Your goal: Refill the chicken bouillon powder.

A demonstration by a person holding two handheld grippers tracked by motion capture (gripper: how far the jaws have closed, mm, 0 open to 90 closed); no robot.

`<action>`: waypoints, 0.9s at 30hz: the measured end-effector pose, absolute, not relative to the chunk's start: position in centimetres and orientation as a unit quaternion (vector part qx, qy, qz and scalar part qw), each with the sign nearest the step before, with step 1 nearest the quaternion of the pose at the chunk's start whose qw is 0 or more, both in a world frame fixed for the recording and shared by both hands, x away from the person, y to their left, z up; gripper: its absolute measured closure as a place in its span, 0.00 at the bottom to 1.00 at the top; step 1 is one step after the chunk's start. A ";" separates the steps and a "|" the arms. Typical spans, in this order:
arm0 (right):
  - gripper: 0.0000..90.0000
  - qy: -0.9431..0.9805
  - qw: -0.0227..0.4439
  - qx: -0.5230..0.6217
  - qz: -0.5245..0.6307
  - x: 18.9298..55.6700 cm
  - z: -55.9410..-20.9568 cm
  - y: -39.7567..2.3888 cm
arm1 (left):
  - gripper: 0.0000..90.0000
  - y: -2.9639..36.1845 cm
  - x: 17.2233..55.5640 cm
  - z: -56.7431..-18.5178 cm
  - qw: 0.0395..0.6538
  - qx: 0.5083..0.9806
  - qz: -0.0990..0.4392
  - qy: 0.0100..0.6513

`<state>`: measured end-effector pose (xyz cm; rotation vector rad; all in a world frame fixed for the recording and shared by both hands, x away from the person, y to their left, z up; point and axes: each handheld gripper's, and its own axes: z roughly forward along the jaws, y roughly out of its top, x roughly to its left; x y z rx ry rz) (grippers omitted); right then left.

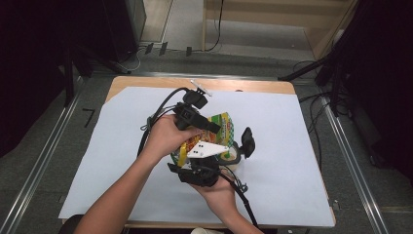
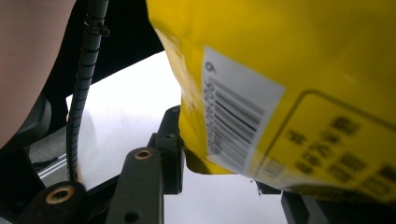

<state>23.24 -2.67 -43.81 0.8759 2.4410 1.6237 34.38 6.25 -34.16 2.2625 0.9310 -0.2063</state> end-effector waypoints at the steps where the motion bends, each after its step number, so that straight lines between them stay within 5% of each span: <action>1: 0.69 0.797 0.041 0.286 0.530 23.2 -43.8 -2.7 | 0.88 6.2 34.4 -34.1 0.336 0.868 -0.078 0.357; 27: 0.69 0.798 0.042 0.283 0.530 23.2 -43.8 -2.6 | 0.88 6.4 34.2 -34.1 0.336 0.868 -0.077 0.358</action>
